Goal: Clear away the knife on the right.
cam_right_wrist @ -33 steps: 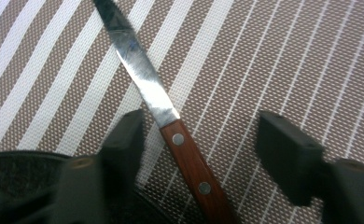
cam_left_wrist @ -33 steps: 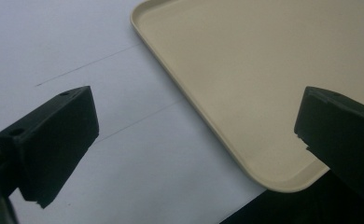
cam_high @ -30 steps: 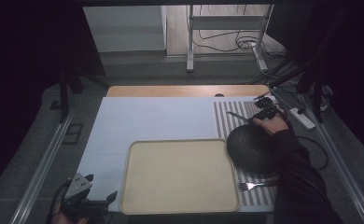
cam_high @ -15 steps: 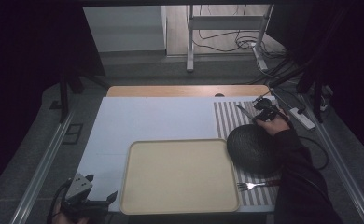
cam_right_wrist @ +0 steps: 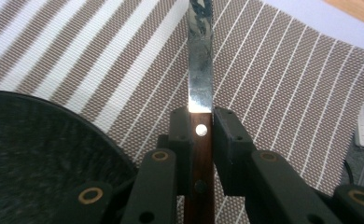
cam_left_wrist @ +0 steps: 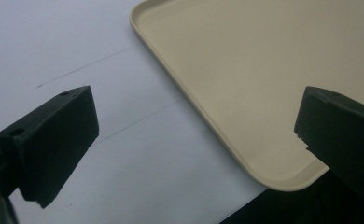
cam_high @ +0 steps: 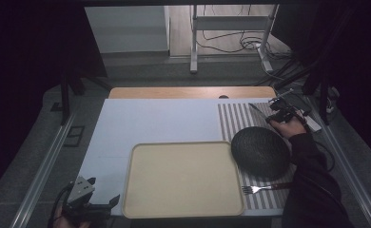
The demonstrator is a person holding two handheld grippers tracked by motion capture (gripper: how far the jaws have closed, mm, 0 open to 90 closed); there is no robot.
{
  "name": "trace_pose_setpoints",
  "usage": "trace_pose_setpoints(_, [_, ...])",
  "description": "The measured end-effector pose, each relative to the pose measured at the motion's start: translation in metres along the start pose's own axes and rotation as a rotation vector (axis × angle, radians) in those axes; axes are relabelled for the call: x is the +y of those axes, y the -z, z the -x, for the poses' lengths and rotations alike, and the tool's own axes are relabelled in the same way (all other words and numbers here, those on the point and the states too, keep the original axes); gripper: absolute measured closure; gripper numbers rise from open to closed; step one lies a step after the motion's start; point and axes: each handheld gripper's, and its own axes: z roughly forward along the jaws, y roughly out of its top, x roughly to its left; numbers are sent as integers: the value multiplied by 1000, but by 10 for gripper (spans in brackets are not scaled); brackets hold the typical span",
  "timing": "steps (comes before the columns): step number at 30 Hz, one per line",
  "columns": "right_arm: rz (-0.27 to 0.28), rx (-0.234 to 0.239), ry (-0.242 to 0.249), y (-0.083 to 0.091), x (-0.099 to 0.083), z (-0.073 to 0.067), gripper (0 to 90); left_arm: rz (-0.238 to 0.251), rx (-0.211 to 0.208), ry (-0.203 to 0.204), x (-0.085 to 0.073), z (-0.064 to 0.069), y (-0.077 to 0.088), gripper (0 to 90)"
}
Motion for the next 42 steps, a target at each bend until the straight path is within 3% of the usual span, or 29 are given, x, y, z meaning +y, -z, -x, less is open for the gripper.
trace_pose_setpoints(10, [15, 45, -17, 13, -4, -12, 783, 2, 2, 0, 0, 0, 0, 0])
trace_pose_setpoints(29, [24, 116, 21, 25, -8, -63, 783, 4, 3, 2, 0, 0, 0, 0])
trace_pose_setpoints(42, [40, 175, 46, 43, -24, -107, 783, 3, 2, 4, 0, 0, 0, 0])
